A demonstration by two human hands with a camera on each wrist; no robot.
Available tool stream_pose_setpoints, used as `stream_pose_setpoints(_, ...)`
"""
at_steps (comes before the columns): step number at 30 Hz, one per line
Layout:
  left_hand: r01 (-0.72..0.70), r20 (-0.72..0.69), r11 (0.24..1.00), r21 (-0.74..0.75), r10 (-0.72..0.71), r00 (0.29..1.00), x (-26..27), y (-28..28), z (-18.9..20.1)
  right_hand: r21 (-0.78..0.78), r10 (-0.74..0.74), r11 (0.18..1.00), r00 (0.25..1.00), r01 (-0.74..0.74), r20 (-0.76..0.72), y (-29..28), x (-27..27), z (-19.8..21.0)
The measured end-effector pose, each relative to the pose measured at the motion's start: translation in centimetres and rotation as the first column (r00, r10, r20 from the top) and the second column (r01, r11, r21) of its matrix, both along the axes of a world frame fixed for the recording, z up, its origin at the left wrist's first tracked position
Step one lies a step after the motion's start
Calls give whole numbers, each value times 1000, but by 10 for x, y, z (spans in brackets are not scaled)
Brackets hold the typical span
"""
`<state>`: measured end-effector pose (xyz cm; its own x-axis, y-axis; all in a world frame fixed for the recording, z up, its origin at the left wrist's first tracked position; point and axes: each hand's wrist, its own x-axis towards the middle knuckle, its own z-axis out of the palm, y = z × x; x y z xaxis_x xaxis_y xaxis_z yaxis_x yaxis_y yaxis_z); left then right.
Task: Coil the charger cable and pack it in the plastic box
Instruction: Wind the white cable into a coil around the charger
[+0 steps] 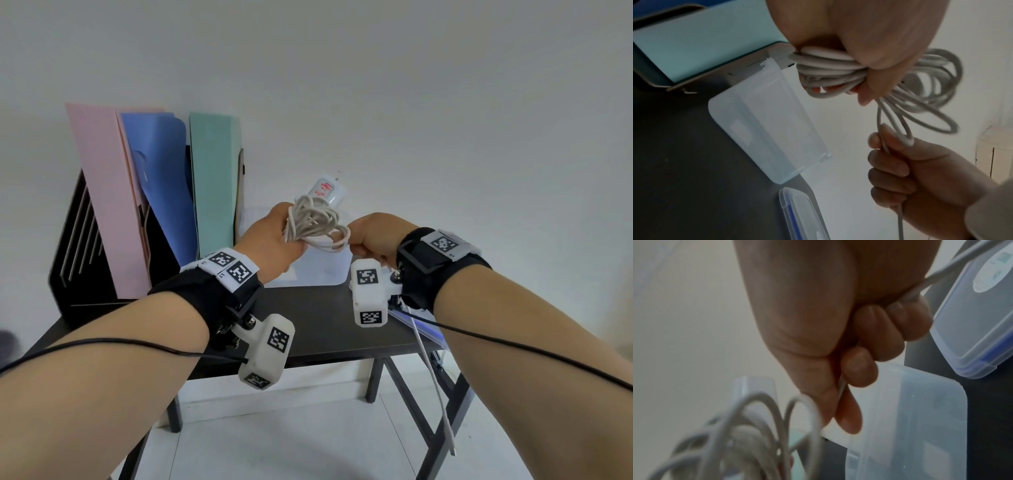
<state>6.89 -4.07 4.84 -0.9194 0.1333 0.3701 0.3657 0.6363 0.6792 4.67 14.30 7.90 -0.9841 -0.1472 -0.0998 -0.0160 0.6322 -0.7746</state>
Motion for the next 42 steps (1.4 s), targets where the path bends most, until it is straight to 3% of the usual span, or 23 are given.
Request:
stream_pose_setpoints(3,-100,24,984,149,98,995,-3,4,0,110,86,991,990,-74,-111,-5,6,-2)
stream_pose_setpoints(5,-210,56,967,144,204,977,-9,5,1,157,128,983,971,-96,-202,-12,10,-2)
stream_pose_setpoints(7,-279,109,959,40,274,956,-15,4,1,271,193,956,941,-116,-278,-19,13,-1)
stream_pose_setpoints(12,-276,120,892,-358,336,934,-22,0,-2,584,340,807,873,-80,-350,-28,16,12)
stream_pose_setpoints(17,-139,134,787,-601,271,953,-17,1,-2,671,381,741,830,-9,-409,-29,15,23)
stream_pose_setpoints(23,55,192,608,-792,163,968,-16,-2,-18,636,353,770,794,55,-495,-23,12,37)
stream_pose_setpoints(27,27,1,489,-872,-53,999,-10,3,-18,579,350,814,762,40,-544,-24,11,40)
stream_pose_setpoints(29,-12,-137,555,-832,-184,973,-5,6,-9,504,290,862,767,50,-573,-19,10,37)
stream_pose_setpoints(32,6,-171,672,-741,-197,965,1,3,3,430,184,897,801,100,-570,-7,8,28)
stream_pose_setpoints(36,104,-247,885,-453,-237,940,7,-3,7,406,145,913,890,48,-432,1,7,13)
stream_pose_setpoints(39,40,-215,987,-155,-73,974,11,-2,8,333,113,943,912,27,-395,0,12,5)
stream_pose_setpoints(42,-87,-169,996,-17,82,982,1,-4,6,311,172,949,909,-50,-380,-10,18,3)
